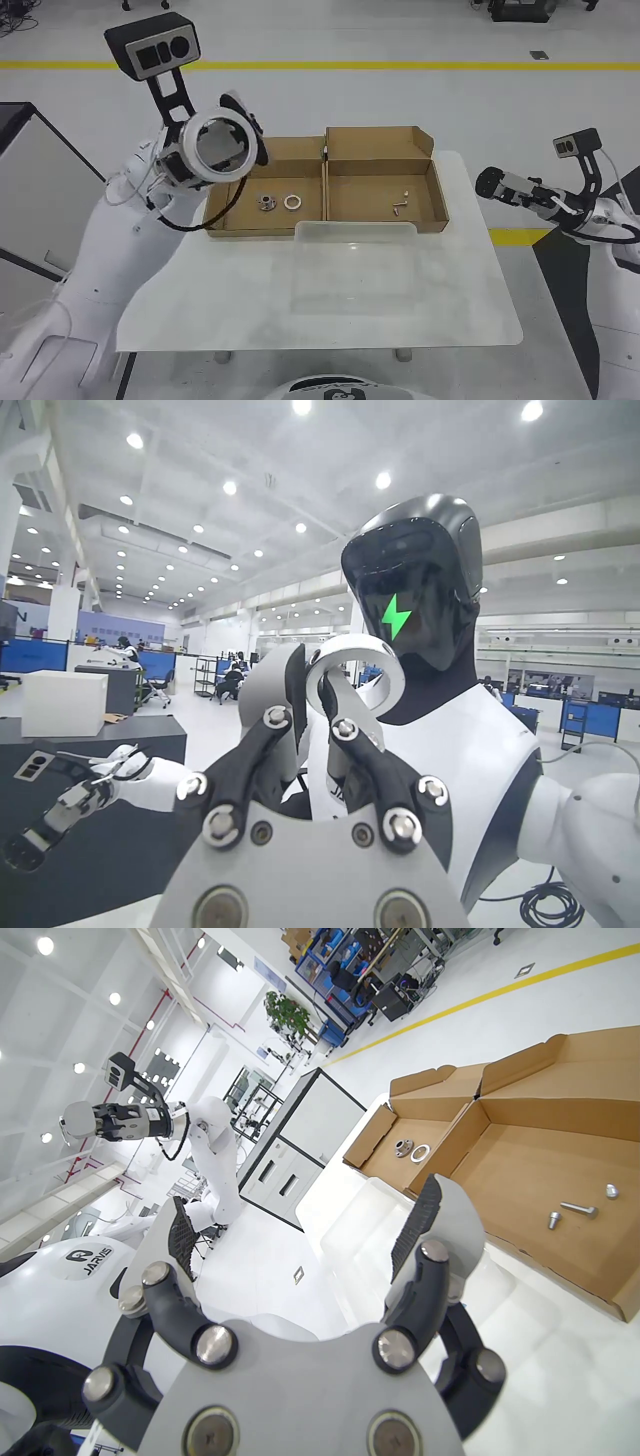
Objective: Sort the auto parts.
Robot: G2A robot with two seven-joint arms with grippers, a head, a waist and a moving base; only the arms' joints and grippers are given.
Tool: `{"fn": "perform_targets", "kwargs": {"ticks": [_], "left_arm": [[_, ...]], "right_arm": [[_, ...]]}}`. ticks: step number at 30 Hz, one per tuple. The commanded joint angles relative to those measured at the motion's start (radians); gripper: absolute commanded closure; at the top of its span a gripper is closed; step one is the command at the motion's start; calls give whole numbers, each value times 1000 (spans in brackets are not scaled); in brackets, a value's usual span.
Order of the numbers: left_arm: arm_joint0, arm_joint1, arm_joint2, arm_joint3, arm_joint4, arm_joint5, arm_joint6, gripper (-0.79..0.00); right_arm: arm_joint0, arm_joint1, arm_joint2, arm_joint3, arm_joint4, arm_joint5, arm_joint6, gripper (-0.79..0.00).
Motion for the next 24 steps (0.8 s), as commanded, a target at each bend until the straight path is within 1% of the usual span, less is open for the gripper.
{"fn": "perform_targets", "kwargs": {"ticks": [1,9,13,17,19,22,24], "left_arm": [[0,-6,4,11,-27,-2,2,0],[-1,-34,15,51,-146,19,-19,0],[-2,-45,3,74,-125,42,-42,0],[-6,-48,-23,107,-10,58,-57,0],[-9,-46,-43,126,91,64,-64,0],[-4,-44,-67,133,212,74,-62,0],[3,-43,-83,117,298,96,-35,0]], "right_arm": [[0,0,0,0,0,0,0,-785],[0,0,0,0,0,0,0,-785],[0,0,0,0,0,0,0,-785],[0,0,0,0,0,0,0,-785],[0,0,0,0,0,0,0,-785],[0,0,0,0,0,0,0,-785],[0,0,0,0,0,0,0,-785]]}}
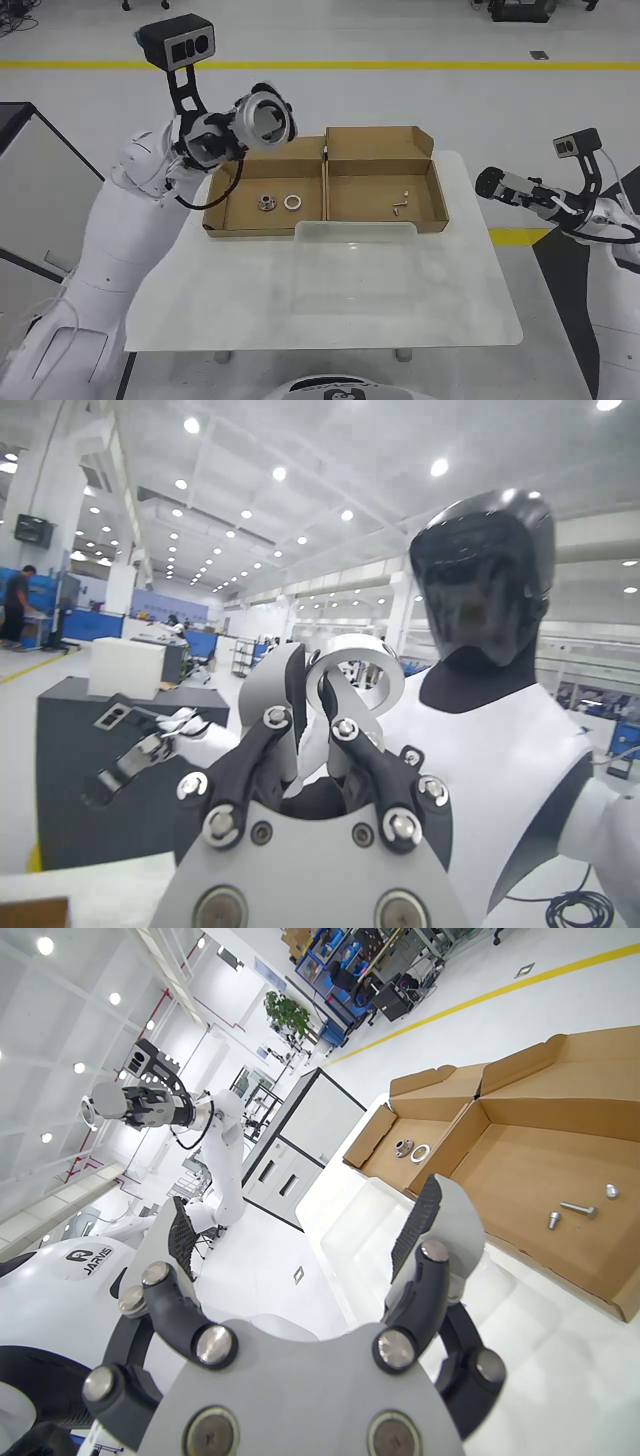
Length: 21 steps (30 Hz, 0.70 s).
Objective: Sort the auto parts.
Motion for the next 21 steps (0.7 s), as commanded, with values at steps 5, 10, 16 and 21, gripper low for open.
{"fn": "perform_targets", "kwargs": {"ticks": [5,10,16,21], "left_arm": [[29,-2,-18,-60,136,36,68,0],[38,-7,-9,-84,76,24,58,0],[33,-20,24,-94,-203,-23,-12,0],[24,-33,18,-104,-334,2,-37,0]], "right_arm": [[0,0,0,0,0,0,0,-785],[0,0,0,0,0,0,0,-785],[0,0,0,0,0,0,0,-785],[0,0,0,0,0,0,0,-785]]}}
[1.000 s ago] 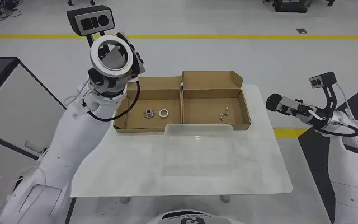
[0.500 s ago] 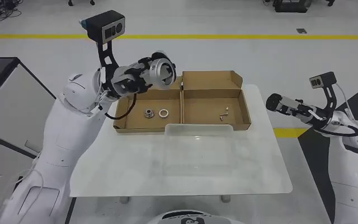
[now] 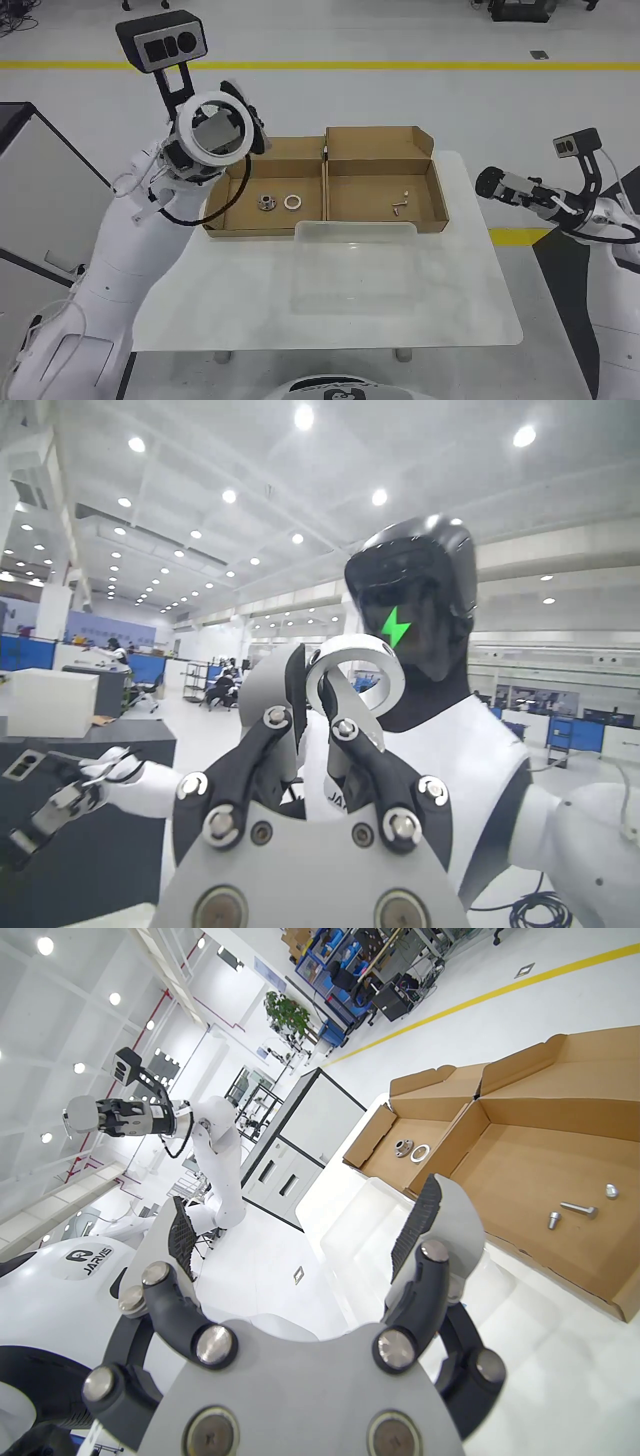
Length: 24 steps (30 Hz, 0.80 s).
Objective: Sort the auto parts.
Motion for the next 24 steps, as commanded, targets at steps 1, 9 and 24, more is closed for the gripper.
{"fn": "perform_targets", "kwargs": {"ticks": [1,9,24], "left_arm": [[2,-5,-7,0,-25,7,-6,0],[13,-25,-47,34,15,49,-49,0],[43,-23,-106,16,430,58,3,0]], "right_arm": [[0,0,0,0,0,0,0,-785],[0,0,0,0,0,0,0,-785],[0,0,0,0,0,0,0,-785]]}}
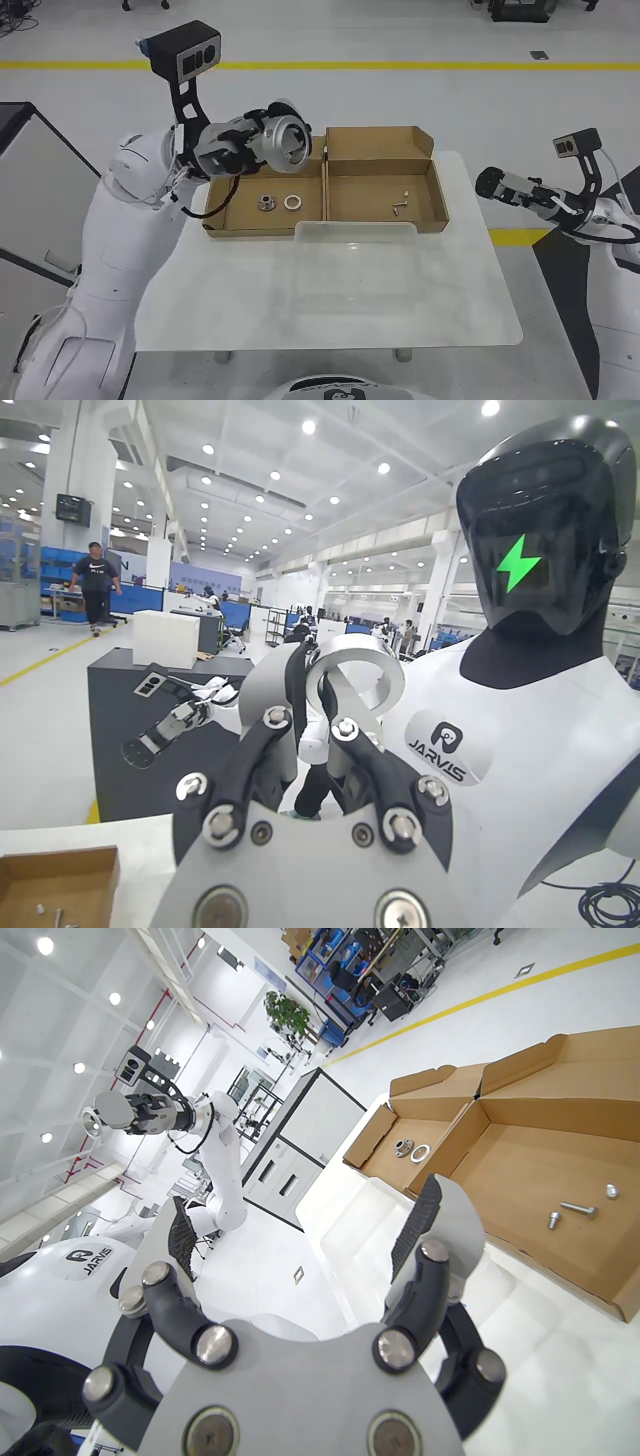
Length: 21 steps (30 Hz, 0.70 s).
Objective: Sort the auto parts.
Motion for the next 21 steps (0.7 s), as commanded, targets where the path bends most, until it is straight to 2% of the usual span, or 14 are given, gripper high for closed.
{"fn": "perform_targets", "kwargs": {"ticks": [1,5,11,21], "left_arm": [[5,-2,6,-10,-23,-5,6,0],[10,-9,31,-20,-198,-40,-13,0],[0,-20,32,-36,-393,-31,-28,0],[6,-36,9,-35,-425,-9,-51,0]], "right_arm": [[0,0,0,0,0,0,0,-785],[0,0,0,0,0,0,0,-785],[0,0,0,0,0,0,0,-785],[0,0,0,0,0,0,0,-785]]}}
